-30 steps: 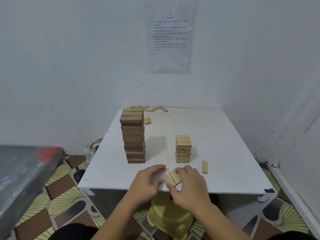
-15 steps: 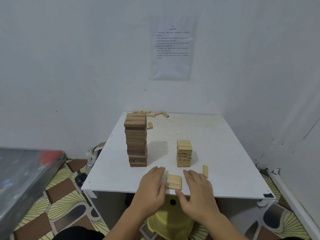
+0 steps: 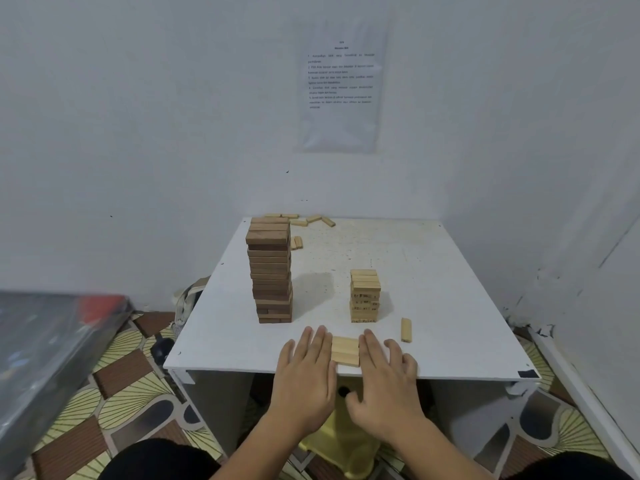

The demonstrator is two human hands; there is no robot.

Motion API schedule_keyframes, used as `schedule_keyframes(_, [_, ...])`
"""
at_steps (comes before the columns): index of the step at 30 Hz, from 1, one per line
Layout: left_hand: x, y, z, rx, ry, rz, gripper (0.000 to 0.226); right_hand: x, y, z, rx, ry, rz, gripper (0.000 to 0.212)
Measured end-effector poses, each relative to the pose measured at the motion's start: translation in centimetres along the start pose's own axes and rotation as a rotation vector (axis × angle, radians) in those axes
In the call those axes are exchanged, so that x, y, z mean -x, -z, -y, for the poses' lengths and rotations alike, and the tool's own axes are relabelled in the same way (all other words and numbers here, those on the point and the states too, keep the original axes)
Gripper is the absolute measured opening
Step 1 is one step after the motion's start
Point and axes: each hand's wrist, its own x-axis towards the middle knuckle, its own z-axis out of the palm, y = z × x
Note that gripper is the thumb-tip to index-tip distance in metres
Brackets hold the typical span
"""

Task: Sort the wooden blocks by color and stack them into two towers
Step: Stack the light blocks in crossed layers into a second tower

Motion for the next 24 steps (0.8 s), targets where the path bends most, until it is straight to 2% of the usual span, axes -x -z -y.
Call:
schedule_keyframes(3, [0.1, 0.3, 0.0, 0.014, -0.008, 0.024, 0.086, 0.1, 0.2, 0.0, -0.016, 0.0, 0.011, 0.097])
schedule_keyframes(7, [-0.2, 1.2, 0.6, 0.103, -0.003, 0.043, 0.066, 0.1, 0.8, -0.5, -0.116, -0.016, -0.029, 0.093])
schedule_keyframes(9, [-0.7, 2.0, 1.4, 0.154, -0.062, 0.04, 0.061, 0.0, 1.1, -0.8, -0.152, 0.001, -0.082, 0.086])
schedule_keyframes(12, [-1.8, 3.6, 1.9, 0.218, -0.162, 0.074, 0.06, -0.6, 1.6, -1.3, -0.168, 0.05, -0.127, 0.076])
schedule_keyframes(17, [-3.5, 5.2, 1.8, 0.215, -0.24, 0.143, 0.065, -1.9, 2.3, -1.6, -0.196, 0.204, -0.06, 0.066])
schedule_keyframes(21, [-4.4, 5.3, 1.7, 0.163, -0.277, 0.113, 0.027, -2.5, 2.6, -2.1, -0.179, 0.24, -0.045, 0.049])
schedule_keyframes(24, [-4.7, 5.0, 2.0, 0.12, -0.283, 0.115, 0.028, -2.7, 2.7, -2.4, -0.163, 0.261, -0.028, 0.047])
